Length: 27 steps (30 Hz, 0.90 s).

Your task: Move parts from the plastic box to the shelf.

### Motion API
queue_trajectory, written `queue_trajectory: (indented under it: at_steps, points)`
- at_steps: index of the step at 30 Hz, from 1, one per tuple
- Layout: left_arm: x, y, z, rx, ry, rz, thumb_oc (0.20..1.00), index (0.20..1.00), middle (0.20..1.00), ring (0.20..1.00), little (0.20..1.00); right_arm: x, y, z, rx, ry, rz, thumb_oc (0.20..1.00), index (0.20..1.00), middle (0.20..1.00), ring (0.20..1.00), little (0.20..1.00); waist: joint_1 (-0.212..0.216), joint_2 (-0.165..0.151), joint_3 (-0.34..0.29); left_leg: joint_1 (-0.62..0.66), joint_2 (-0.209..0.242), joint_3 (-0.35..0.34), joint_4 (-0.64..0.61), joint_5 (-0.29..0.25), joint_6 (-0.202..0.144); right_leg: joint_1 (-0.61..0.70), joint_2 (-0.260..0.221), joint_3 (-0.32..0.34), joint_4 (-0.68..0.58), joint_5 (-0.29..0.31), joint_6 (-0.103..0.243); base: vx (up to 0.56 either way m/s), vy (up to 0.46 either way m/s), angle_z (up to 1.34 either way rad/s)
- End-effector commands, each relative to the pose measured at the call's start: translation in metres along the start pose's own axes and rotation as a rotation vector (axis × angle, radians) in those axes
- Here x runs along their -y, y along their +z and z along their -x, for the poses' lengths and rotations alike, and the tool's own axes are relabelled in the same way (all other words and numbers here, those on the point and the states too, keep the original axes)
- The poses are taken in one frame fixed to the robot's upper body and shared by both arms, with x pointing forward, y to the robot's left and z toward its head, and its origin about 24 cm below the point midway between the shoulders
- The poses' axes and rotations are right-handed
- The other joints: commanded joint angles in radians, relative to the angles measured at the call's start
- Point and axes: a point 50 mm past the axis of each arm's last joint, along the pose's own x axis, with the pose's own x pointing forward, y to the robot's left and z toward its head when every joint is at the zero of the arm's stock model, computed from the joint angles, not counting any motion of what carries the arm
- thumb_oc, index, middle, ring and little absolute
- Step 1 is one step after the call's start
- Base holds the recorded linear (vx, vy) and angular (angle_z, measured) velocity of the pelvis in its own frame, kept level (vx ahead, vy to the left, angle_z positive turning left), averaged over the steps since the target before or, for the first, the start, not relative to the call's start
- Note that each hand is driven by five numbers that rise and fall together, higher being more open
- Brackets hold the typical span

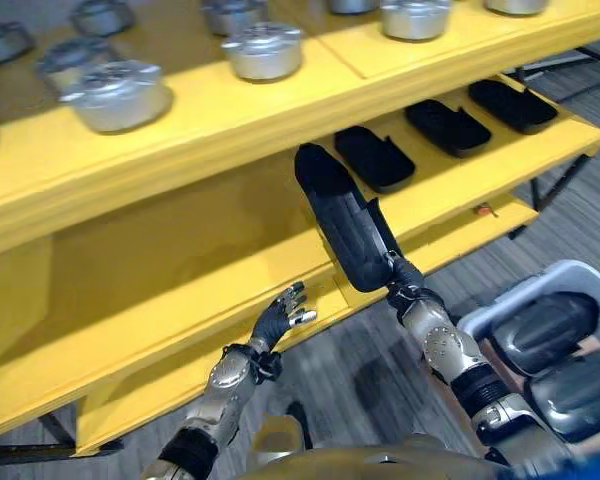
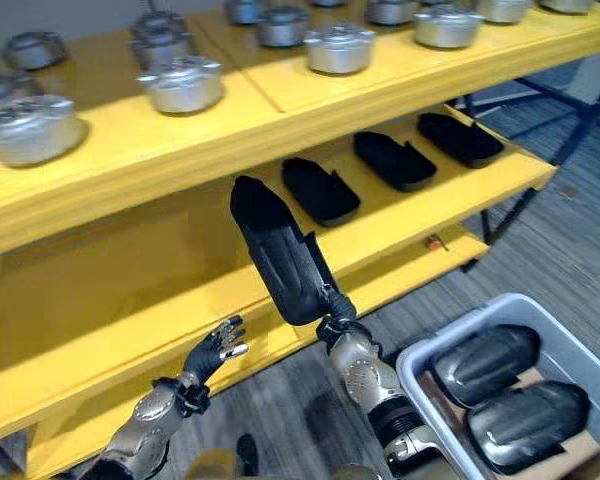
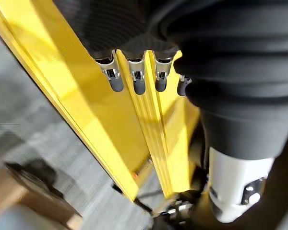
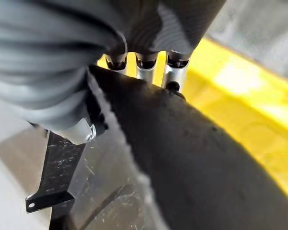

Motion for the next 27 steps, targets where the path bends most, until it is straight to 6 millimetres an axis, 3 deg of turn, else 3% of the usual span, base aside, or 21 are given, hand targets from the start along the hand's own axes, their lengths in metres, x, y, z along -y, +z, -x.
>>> queue_trajectory:
  at_steps: [1, 10, 15, 18, 21, 22, 24, 27]
  points:
    - [0.002, 0.005, 0.009, 0.042, -0.031, -0.032, 1.000, 1.000, 1.000, 1.000, 1.000, -0.047, 0.027, -0.002, 0.106, 0.131, -0.112, 0.200, 0.200, 0.200, 0.200, 0.200, 0.027, 0.024, -0.021, 0.129, 0.088, 0.025, -0.098, 0.000, -0.044, -0.043, 0.174, 0.008, -0.119, 0.051, 0.009, 0.08, 0.440, 0.80]
    - [-0.006, 0.006, 0.020, 0.072, 0.041, -0.038, 1.000, 1.000, 1.000, 1.000, 1.000, -0.046, 0.049, -0.006, 0.155, 0.061, -0.128, 0.200, 0.200, 0.200, 0.200, 0.200, 0.083, 0.009, 0.003, 0.136, 0.048, 0.020, -0.143, -0.004, -0.005, -0.045, 0.129, -0.027, -0.157, 0.108, 0.066, 0.00, 0.177, 0.18]
    - [-0.011, 0.007, 0.022, 0.078, 0.073, -0.031, 1.000, 1.000, 1.000, 1.000, 1.000, -0.046, 0.062, -0.010, 0.193, 0.008, -0.118, 0.200, 0.200, 0.200, 0.200, 0.200, 0.114, 0.000, 0.019, 0.123, 0.031, 0.012, -0.137, -0.013, 0.014, -0.052, 0.117, -0.047, -0.136, 0.106, 0.072, -0.02, 0.123, 0.05]
    - [-0.013, 0.010, 0.021, 0.090, 0.079, -0.026, 1.000, 1.000, 1.000, 1.000, 1.000, -0.042, 0.074, -0.014, 0.229, -0.060, -0.122, 0.200, 0.200, 0.200, 0.200, 0.200, 0.136, -0.001, 0.033, 0.102, 0.016, -0.013, -0.116, -0.028, 0.035, -0.063, 0.119, -0.048, -0.079, 0.081, 0.058, -0.02, 0.081, 0.07]
    - [-0.013, 0.012, 0.019, 0.088, 0.075, -0.041, 1.000, 1.000, 1.000, 1.000, 1.000, -0.032, 0.084, -0.018, 0.243, -0.121, -0.116, 0.200, 0.200, 0.200, 0.200, 0.200, 0.145, -0.005, 0.046, 0.084, -0.017, -0.056, -0.082, -0.056, 0.065, -0.096, 0.106, -0.025, -0.001, 0.100, 0.057, 0.04, -0.011, 0.16]
    - [-0.013, 0.013, 0.019, 0.082, 0.061, -0.056, 1.000, 1.000, 1.000, 1.000, 1.000, -0.022, 0.092, -0.020, 0.263, -0.165, -0.097, 0.200, 0.200, 0.200, 0.200, 0.200, 0.134, -0.010, 0.061, 0.094, -0.032, -0.100, -0.058, -0.078, 0.073, -0.130, 0.095, 0.042, -0.052, 0.159, 0.068, 0.16, -0.190, 0.20]
    - [-0.019, 0.016, 0.022, 0.079, 0.073, -0.070, 1.000, 1.000, 1.000, 1.000, 1.000, -0.014, 0.098, -0.021, 0.281, -0.180, -0.071, 0.200, 0.200, 0.200, 0.200, 0.200, 0.140, -0.015, 0.067, 0.082, -0.014, -0.113, -0.044, -0.082, 0.060, -0.132, 0.112, 0.067, -0.097, 0.155, 0.078, 0.07, -0.293, 0.53]
    - [-0.027, 0.025, 0.022, 0.114, 0.124, -0.062, 1.000, 1.000, 1.000, 1.000, 1.000, -0.021, 0.110, -0.024, 0.299, -0.177, -0.030, 0.200, 0.200, 0.200, 0.200, 0.200, 0.155, -0.019, 0.085, 0.051, 0.011, -0.093, -0.021, -0.074, 0.040, -0.146, 0.117, 0.032, -0.097, 0.149, 0.080, -0.08, -0.218, 0.51]
